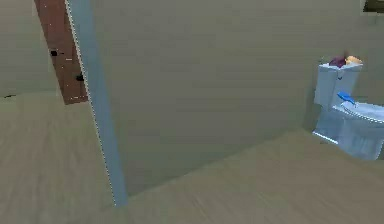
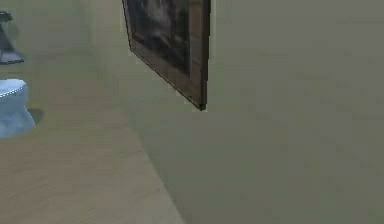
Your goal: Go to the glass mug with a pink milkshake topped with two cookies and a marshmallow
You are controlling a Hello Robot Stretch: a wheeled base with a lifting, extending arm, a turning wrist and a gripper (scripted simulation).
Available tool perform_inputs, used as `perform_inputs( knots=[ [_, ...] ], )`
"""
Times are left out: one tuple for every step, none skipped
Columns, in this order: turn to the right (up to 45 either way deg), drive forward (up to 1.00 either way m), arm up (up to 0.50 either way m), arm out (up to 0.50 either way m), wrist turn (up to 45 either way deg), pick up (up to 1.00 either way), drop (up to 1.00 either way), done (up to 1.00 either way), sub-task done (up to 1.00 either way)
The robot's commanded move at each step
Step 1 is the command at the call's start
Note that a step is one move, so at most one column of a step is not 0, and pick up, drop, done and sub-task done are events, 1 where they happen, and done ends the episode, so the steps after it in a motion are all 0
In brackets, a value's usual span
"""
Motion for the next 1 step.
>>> perform_inputs(
  knots=[
    [-45.0,0.00,0.00,0.00,0.0,0.00,0.00,0.00,0.00]
  ],
)
